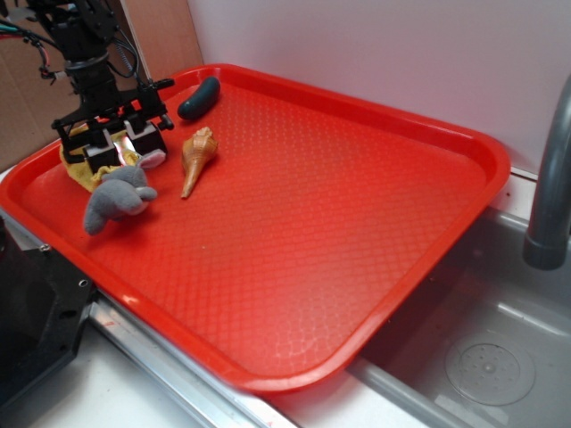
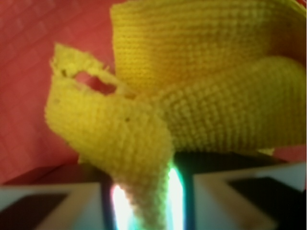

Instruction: Grab the yellow cloth.

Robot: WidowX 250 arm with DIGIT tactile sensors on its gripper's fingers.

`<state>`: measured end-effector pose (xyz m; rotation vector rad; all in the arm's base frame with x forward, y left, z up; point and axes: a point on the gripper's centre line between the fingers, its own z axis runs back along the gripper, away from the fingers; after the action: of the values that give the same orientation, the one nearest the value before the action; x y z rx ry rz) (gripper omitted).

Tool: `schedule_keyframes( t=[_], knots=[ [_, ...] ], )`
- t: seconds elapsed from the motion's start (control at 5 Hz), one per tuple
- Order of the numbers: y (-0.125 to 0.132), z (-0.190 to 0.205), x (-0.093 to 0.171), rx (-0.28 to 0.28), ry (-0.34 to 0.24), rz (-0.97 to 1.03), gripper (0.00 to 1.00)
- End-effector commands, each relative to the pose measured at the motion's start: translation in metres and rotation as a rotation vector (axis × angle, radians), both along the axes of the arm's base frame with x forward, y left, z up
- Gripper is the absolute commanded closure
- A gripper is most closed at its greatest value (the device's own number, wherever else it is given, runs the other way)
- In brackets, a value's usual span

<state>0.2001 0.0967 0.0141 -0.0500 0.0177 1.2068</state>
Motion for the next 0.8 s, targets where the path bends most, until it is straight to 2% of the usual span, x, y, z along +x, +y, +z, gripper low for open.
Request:
schedule_keyframes(
  t=[0.0, 0.4, 0.6],
  knots=[
    [0.042, 0.053, -0.007, 0.424, 0.159, -0.816, 1.0],
    [-0.02, 0.129, -0.005, 0.213, 0.008, -1.267, 1.0],
    [-0.053, 0.158, -0.006, 0.156, -0.057, -1.418, 1.0]
  ],
)
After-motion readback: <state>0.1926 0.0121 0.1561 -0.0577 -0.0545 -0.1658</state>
